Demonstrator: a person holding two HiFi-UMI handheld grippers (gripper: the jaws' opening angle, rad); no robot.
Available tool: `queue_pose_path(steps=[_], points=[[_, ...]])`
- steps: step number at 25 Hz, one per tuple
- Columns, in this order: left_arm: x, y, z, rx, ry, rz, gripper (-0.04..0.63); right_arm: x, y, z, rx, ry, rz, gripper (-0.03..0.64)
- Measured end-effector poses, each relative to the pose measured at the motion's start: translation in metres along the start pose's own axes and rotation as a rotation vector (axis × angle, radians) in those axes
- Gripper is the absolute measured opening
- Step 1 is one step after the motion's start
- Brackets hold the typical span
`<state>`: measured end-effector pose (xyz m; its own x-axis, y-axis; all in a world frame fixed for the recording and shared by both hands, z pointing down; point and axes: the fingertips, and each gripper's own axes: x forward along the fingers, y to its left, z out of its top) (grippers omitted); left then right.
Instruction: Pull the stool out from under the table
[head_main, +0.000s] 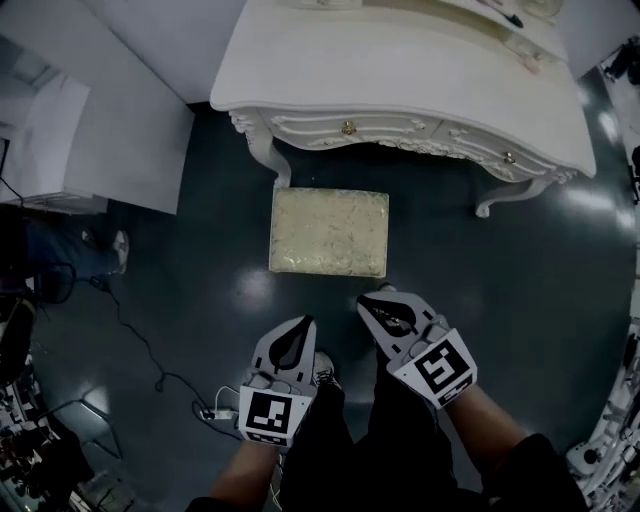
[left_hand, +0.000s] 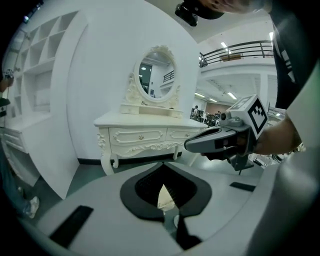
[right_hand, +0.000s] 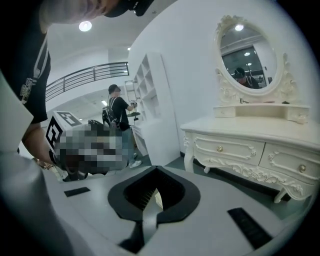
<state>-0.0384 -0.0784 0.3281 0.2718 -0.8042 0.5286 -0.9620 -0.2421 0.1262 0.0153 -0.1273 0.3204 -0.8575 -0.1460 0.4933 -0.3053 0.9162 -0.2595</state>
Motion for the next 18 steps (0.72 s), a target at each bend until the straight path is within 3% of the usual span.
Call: queue_pose_path(steps=[6,18], points=[[-0.081,-0.006,0.041,0.084,-0.023,-0.058,0.008,-0.044,0.049,0.061,-0.015,-0.093,-0.117,0.028],[-0.196,-0.063,0.058,0.103,-0.066,-0.223,0.008,-0.127,0.178,0.122,-0.042,-0.189,-0.237,0.028]])
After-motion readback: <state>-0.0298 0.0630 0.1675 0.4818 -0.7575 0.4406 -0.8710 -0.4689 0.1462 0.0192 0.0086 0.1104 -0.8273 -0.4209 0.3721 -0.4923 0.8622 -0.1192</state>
